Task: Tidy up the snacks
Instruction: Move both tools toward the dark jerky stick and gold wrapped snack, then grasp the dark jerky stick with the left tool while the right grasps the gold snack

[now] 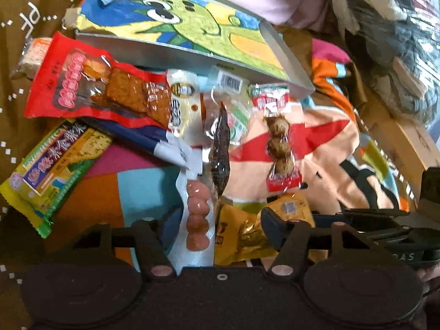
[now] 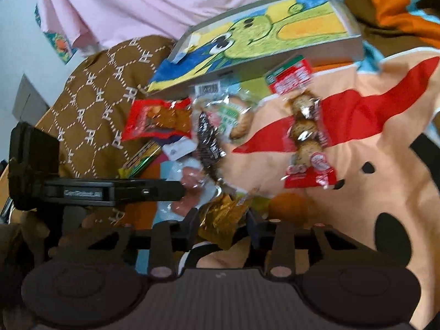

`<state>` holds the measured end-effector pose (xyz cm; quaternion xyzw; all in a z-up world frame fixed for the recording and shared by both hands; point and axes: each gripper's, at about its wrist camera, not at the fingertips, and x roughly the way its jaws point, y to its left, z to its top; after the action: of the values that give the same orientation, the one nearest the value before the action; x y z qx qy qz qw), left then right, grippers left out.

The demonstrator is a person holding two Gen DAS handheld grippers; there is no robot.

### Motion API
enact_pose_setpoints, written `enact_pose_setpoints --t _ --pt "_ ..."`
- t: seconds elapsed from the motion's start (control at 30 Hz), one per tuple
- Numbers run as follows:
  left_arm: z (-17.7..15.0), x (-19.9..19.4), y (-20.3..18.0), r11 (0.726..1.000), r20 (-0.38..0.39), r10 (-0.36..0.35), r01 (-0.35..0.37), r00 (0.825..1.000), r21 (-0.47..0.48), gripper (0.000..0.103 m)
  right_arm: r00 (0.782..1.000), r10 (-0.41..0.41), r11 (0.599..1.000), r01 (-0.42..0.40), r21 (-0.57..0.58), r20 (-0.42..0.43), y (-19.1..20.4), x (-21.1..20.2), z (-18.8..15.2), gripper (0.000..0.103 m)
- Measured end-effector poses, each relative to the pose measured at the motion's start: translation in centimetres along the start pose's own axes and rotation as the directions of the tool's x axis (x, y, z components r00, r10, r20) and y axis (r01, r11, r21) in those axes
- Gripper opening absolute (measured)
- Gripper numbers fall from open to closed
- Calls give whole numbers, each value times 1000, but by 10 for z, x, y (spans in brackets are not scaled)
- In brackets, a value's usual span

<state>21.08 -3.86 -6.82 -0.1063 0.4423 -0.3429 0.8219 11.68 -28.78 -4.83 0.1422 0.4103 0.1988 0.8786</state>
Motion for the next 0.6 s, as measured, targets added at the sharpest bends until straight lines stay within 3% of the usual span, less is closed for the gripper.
enact_pose_setpoints --t 0.3,0.4,0.53,0.6 --pt "-1 15 11 996 -16 76 -76 997 -38 55 998 25 999 -23 38 -49 0 22 -4 39" --pt "0 20 11 997 -16 76 -76 997 -33 57 999 31 998 -29 47 -43 0 26 -4 39" --pt "-2 26 5 997 -19 72 -72 997 4 71 999 40 998 -39 42 -21 1 24 -4 37" --pt "-2 27 2 996 -21 81 -80 997 26 71 999 33 999 -32 41 -16 1 25 -4 34"
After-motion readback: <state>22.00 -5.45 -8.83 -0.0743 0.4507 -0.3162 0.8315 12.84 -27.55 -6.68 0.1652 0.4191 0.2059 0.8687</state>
